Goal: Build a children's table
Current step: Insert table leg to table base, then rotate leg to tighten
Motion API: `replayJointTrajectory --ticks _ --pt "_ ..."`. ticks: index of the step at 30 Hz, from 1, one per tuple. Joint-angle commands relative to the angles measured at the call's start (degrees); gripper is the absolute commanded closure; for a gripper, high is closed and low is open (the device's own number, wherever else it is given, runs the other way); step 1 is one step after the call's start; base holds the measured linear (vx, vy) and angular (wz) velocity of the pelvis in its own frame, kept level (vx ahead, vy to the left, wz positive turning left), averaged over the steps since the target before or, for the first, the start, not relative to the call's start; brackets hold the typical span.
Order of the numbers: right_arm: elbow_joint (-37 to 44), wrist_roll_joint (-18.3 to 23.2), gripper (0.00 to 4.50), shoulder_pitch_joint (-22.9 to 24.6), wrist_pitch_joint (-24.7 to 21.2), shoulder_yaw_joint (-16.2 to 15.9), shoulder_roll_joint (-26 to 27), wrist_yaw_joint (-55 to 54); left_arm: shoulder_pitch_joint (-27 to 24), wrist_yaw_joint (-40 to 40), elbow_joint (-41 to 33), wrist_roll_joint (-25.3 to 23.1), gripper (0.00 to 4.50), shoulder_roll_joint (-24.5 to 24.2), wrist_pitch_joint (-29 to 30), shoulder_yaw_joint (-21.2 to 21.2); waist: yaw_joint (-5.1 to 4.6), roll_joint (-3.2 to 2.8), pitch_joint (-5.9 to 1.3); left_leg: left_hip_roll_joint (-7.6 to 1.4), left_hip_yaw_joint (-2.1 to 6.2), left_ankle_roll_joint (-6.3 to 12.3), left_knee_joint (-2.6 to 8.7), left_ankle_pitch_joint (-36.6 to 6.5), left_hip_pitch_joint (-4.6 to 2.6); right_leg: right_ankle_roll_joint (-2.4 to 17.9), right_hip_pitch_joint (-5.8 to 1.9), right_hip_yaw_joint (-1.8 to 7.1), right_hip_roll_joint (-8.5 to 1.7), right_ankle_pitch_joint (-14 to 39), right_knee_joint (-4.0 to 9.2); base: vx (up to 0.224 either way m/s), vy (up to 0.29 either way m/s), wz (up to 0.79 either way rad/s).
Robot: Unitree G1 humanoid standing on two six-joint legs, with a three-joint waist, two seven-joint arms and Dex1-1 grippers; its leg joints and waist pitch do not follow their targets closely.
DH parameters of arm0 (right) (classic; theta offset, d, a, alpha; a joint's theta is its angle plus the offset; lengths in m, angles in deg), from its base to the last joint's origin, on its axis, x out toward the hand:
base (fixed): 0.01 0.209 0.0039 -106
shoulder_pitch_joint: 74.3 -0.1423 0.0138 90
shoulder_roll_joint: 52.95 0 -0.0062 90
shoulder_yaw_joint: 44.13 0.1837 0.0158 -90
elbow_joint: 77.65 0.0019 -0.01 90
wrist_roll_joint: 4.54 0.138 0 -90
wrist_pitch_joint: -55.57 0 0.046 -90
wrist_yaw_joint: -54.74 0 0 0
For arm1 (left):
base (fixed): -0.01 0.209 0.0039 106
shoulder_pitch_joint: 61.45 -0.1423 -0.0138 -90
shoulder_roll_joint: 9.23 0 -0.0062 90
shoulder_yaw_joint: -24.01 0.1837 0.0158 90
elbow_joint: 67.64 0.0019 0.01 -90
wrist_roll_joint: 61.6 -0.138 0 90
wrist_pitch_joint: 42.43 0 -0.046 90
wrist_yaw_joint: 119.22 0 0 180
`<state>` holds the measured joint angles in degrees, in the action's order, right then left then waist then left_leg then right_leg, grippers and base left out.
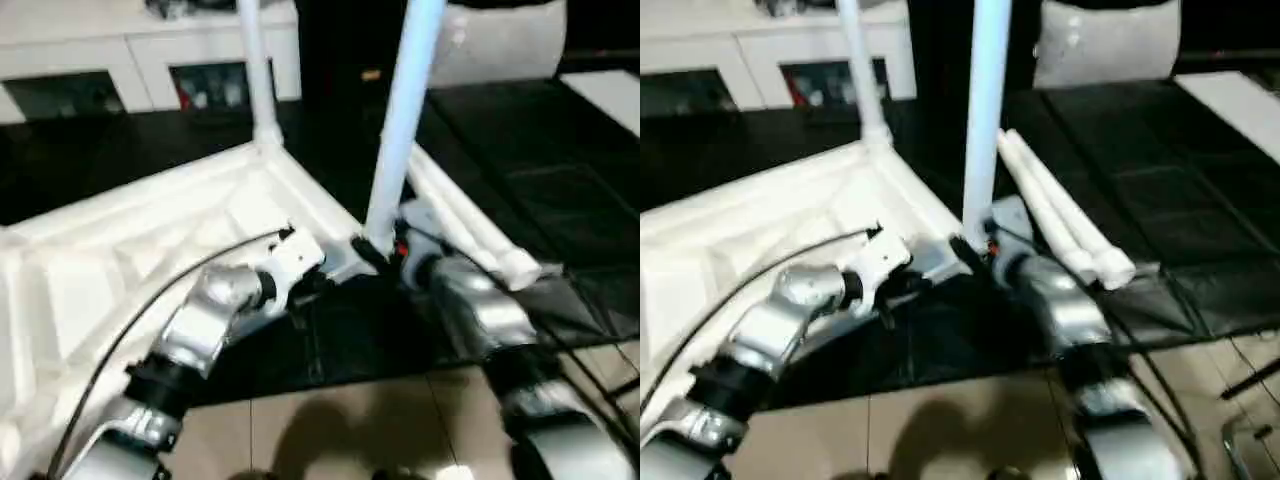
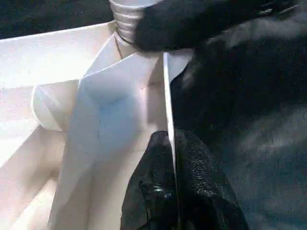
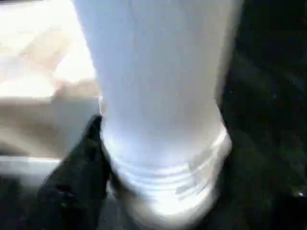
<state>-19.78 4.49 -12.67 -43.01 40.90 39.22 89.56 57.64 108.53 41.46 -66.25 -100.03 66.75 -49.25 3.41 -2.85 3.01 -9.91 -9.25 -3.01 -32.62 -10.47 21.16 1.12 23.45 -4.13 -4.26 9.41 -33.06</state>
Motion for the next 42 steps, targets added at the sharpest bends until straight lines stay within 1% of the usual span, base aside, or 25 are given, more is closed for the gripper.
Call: replayJointTrajectory --ticks 1,3,5,8,9,11,12,13,15,16,17,18,19,20,21,22,23,25,26,30,33,35,37,40,42 --pt "1.6 0.1 0.5 0.8 2.4 0.9 -2.0 2.6 0.4 1.4 1.4 -1.0 4.5 -2.0 -1.3 0.3 0.04 -0.13 -4.11 -2.67 0.37 4.74 2.94 -9.3 -0.13 14.2 -3.99 2.43 -3.81 3.8 2.84 0.0 0.0 0.0" --pt "2.7 -0.4 0.44 1.8 4.8 0.4 -5.0 6.4 0.3 4.4 2.2 -0.4 4.5 -3.3 -3.7 1.0 0.0 -0.15 -3.9 -2.53 0.38 4.43 3.02 -10.0 -0.03 13.9 -4.06 2.36 -3.84 7.1 3.13 0.0 0.0 0.0" --pt "3.2 -0.3 0.2 2.0 5.4 0.3 -5.7 7.5 0.3 5.2 2.3 -0.3 4.5 -3.7 -4.1 1.3 0.04 -0.1 -3.87 -2.47 0.31 4.29 2.97 -10.4 -0.09 13.6 -4.05 2.41 -3.87 8.8 3.25 0.0 0.0 0.0" --pt "5.4 0.7 0.12 2.1 6.0 -0.4 -9.0 13.9 0.1 10.8 3.1 0.6 4.5 -6.1 -8.6 2.9 0.07 -0.11 -3.8 -2.54 0.33 4.66 3.01 -10.9 -0.12 12.5 -3.93 2.37 -3.82 12.2 3.57 0.0 0.0 0.0" --pt "6.7 1.4 0.12 2.1 6.3 -1.2 -10.5 18.1 0.0 14.0 3.5 0.7 4.5 -7.5 -11.2 4.0 0.21 -0.18 -3.92 -2.61 0.28 5.01 2.88 -10.3 -0.16 12.6 -3.91 2.39 -3.74 11.4 3.44 0.0 0.0 0.0" --pt "6.7 1.4 0.12 2.1 6.3 -1.2 -10.5 18.1 0.0 14.0 3.5 0.7 4.5 -7.5 -11.2 4.0 0.41 -0.21 -3.98 -2.76 0.25 5.4 2.81 -9.5 -0.16 13.1 -3.87 2.39 -3.66 9.6 3.18 0.0 0.0 0.0" --pt "7.0 1.7 0.12 2.0 6.6 -1.6 -11.2 20.3 0.2 15.3 4.0 0.5 4.5 -8.1 -12.7 4.4 0.63 -0.4 -4.11 -2.85 0.23 5.72 2.63 -8.8 -0.38 14.1 -3.68 2.32 -3.62 7.4 2.89 0.0 0.0 0.0" --pt "6.7 1.6 0.12 1.6 7.3 -3.6 -12.8 25.4 0.6 18.0 5.0 0.4 4.5 -9.1 -15.5 5.3 0.76 -0.19 -4.15 -2.89 0.23 6.0 2.63 -8.7 -0.32 14.6 -3.81 2.28 -3.56 6.4 2.66 0.0 0.0 0.0" --pt "6.7 1.6 0.12 1.6 7.3 -3.6 -12.8 25.4 0.6 18.0 5.0 0.4 4.5 -9.1 -15.5 5.3 0.91 -0.38 -4.24 -2.98 0.23 6.18 2.54 -8.6 -0.32 15.0 -3.84 2.27 -3.64 5.6 2.46 0.0 0.0 0.0" --pt "6.5 1.3 0.12 1.3 7.7 -4.7 -13.5 27.7 0.8 19.7 5.2 0.5 4.5 -9.7 -16.5 5.8 1.03 -0.32 -4.22 -3.03 0.23 6.29 2.48 -8.6 -0.32 15.3 -3.73 2.25 -3.61 5.0 2.4 0.0 0.0 0.0" --pt "6.4 1.0 0.12 1.1 7.9 -5.9 -14.0 30.2 1.1 21.6 5.3 0.7 4.5 -10.2 -17.8 6.4 1.24 -0.09 -4.21 -3.07 0.21 6.23 2.49 -8.6 -0.32 15.5 -3.78 2.31 -3.7 5.1 2.34 0.0 0.0 0.0" --pt "6.4 1.0 0.12 1.1 7.9 -5.9 -14.0 30.2 1.1 21.6 5.3 0.7 4.5 -10.2 -17.8 6.4 1.56 -0.26 -4.25 -3.11 0.14 6.19 2.41 -8.9 -0.47 15.5 -3.66 2.36 -3.76 5.6 2.33 0.0 0.0 0.0" --pt "6.3 0.7 0.12 0.9 8.1 -6.7 -14.2 32.1 1.3 23.1 5.6 1.0 4.5 -10.6 -18.7 6.8 1.59 0.1 -4.17 -3.12 0.1 6.15 2.46 -9.0 -0.4 15.4 -3.68 2.4 -3.79 5.9 2.38 0.0 0.0 0.0" --pt "6.3 0.7 0.12 0.9 8.1 -6.7 -14.2 32.1 1.3 23.1 5.6 1.0 4.5 -10.6 -18.7 6.8 1.88 -0.09 -4.15 -3.08 0.11 5.96 2.46 -9.4 -0.46 15.3 -3.61 2.42 -3.86 7.1 2.41 0.0 0.0 0.0" --pt "6.0 0.3 0.12 0.5 8.4 -7.5 -13.9 33.3 1.6 24.7 5.6 1.1 4.5 -10.9 -19.6 7.4 1.91 -0.08 -4.12 -3.12 0.11 5.77 2.49 -9.5 -0.46 15.2 -3.58 2.46 -3.87 7.4 2.44 0.0 0.0 0.0" --pt "5.7 0.2 0.12 0.1 8.3 -7.9 -13.4 34.1 1.8 25.8 5.6 1.0 4.5 -11.2 -20.2 8.0 2.04 0.24 -4.02 -3.06 0.16 5.35 2.54 -10.2 -0.33 14.7 -3.64 2.48 -3.96 9.3 2.43 0.0 0.0 0.0" --pt "5.4 0.2 0.28 -0.2 8.2 -8.0 -13.0 34.5 1.9 26.5 5.6 0.9 4.5 -11.4 -20.7 8.3 2.1 0.2 -3.97 -3.11 0.19 5.18 2.59 -10.6 -0.37 14.5 -3.55 2.49 -4.01 10.3 2.54 0.0 0.0 0.0" --pt "5.2 0.5 0.4 -0.4 7.8 -8.2 -12.7 35.1 2.0 26.9 5.6 0.8 4.5 -11.4 -20.9 8.6 2.03 0.33 -3.83 -3.12 0.17 4.41 2.66 -11.8 -0.46 13.8 -3.43 2.55 -4.02 12.9 2.8 0.0 0.0 0.0" --pt "5.2 0.5 0.5 -0.4 7.8 -8.2 -12.7 35.1 2.0 26.9 5.6 0.8 4.5 -11.4 -20.9 8.6 2.07 0.24 -3.74 -3.13 0.2 3.98 2.71 -12.4 -0.48 13.5 -3.33 2.62 -4.04 14.3 2.87 0.0 0.0 0.0" --pt "5.2 2.0 0.75 -0.6 6.0 -8.9 -12.8 38.1 2.3 27.5 6.3 0.8 4.5 -11.0 -21.7 8.5 2.25 0.35 -3.74 -3.1 0.27 3.54 2.72 -12.9 -0.49 12.3 -3.26 2.67 -4.04 16.8 3.01 0.0 0.0 0.0" --pt "5.3 2.4 1.08 -0.2 5.4 -9.3 -13.1 39.5 2.4 27.7 6.7 0.9 4.5 -10.8 -22.1 8.5 2.33 0.43 -3.8 -3.1 0.24 3.5 2.66 -12.7 -0.5 12.2 -3.19 2.71 -4.07 16.9 2.98 0.0 0.0 0.0" --pt "5.3 2.4 1.21 0.1 5.2 -9.2 -13.1 40.4 2.3 27.9 7.0 1.0 4.5 -10.8 -22.4 8.5 2.44 0.48 -3.93 -3.06 0.22 3.77 2.54 -11.5 -0.36 12.2 -3.27 2.67 -4.03 15.7 2.81 0.0 0.0 0.0" --pt "5.7 3.3 1.51 0.8 3.8 -9.0 -12.7 41.6 1.5 28.4 6.4 1.9 4.5 -10.9 -21.6 8.3 2.54 0.52 -4.03 -3.06 0.22 4.05 2.47 -10.6 -0.3 12.5 -3.32 2.64 -4.0 14.3 2.6 0.0 0.0 0.0" --pt "6.1 3.9 1.64 1.2 2.6 -8.8 -12.5 42.1 1.0 28.6 5.9 2.6 4.5 -10.8 -20.7 8.0 2.77 0.4 -4.05 -3.02 0.16 4.39 2.35 -9.9 -0.27 12.8 -3.3 2.62 -4.01 13.6 2.54 0.0 0.0 0.0" --pt "6.2 4.2 1.75 1.4 2.0 -8.8 -12.4 42.2 0.8 28.7 5.8 2.8 4.5 -10.7 -20.3 7.9 2.85 0.48 -4.04 -3.03 0.16 4.26 2.39 -10.0 -0.31 12.7 -3.31 2.59 -4.0 14.0 2.6 0.0 0.0 0.0"
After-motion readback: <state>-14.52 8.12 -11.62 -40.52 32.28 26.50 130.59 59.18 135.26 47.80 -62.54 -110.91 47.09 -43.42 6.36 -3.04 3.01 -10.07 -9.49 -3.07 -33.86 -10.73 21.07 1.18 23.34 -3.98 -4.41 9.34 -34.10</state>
